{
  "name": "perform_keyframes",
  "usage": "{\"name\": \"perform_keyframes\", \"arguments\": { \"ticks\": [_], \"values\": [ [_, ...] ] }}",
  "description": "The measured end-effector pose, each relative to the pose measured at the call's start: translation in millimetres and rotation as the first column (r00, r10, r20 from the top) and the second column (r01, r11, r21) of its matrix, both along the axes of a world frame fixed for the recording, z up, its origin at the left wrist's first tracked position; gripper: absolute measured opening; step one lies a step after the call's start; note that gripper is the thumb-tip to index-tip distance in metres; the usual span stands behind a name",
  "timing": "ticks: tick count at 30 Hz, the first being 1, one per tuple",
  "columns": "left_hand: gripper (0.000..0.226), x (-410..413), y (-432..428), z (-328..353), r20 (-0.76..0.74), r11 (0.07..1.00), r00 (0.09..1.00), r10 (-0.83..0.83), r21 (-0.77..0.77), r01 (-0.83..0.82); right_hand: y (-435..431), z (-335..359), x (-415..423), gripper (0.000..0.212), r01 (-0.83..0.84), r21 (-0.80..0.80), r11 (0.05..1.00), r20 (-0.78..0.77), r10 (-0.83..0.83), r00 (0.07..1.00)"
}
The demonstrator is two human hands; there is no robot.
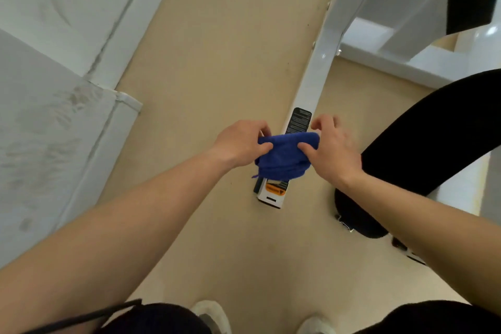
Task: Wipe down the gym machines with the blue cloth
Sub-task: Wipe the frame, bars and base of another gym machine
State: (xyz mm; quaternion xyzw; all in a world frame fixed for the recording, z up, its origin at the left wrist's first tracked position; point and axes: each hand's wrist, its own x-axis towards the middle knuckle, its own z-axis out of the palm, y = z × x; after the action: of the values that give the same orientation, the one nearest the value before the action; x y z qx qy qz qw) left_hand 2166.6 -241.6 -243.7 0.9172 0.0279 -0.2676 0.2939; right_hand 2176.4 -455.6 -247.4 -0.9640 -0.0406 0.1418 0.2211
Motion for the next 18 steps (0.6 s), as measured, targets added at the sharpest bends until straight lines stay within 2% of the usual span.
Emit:
{"name": "perform_keyframes", "arguments": {
  "ticks": [2,3,5,6,7,9,11,14,18],
  "values": [
    [0.016,5,-2,-6,0.058,0.999,0.998,-0.022,0.048,0.019,-3,-5,9,0.02,-0.245,-0.033,0.969,0.103,0.247,0.964],
    [0.017,4,-3,-10,0.124,0.997,0.992,-0.004,0.079,-0.006,-3,-9,12,0.013,-0.308,-0.021,0.951,0.133,0.307,0.942],
    [0.017,-5,-8,-16,0.292,0.987,0.954,0.071,0.116,-0.109,-2,-17,11,0.005,-0.319,0.011,0.948,0.157,0.314,0.936],
    [0.015,-12,-13,-19,0.325,0.984,0.937,0.13,0.077,-0.163,-3,-20,7,0.006,-0.286,0.036,0.958,0.151,0.277,0.949],
    [0.018,-19,-20,-21,0.296,0.978,0.934,0.2,-0.002,-0.209,-5,-24,0,0.009,-0.233,0.077,0.969,0.128,0.222,0.967],
    [0.034,-34,-36,-24,0.114,0.943,0.942,0.317,-0.14,-0.301,-7,-29,-19,0.018,-0.063,0.216,0.974,0.03,0.058,0.998],
    [0.041,-43,-52,-31,0.009,0.939,0.949,0.314,-0.15,-0.309,-2,-31,-36,0.027,0.148,0.339,0.929,-0.092,-0.124,0.988],
    [0.032,-36,-65,-43,0.064,0.949,0.952,0.301,-0.116,-0.292,7,-39,-40,0.03,0.35,0.395,0.849,-0.147,-0.318,0.937],
    [0.024,-14,-71,-51,0.139,0.941,0.933,0.332,-0.126,-0.315,10,-45,-27,0.028,0.442,0.448,0.777,-0.149,-0.422,0.894]
  ]
}}
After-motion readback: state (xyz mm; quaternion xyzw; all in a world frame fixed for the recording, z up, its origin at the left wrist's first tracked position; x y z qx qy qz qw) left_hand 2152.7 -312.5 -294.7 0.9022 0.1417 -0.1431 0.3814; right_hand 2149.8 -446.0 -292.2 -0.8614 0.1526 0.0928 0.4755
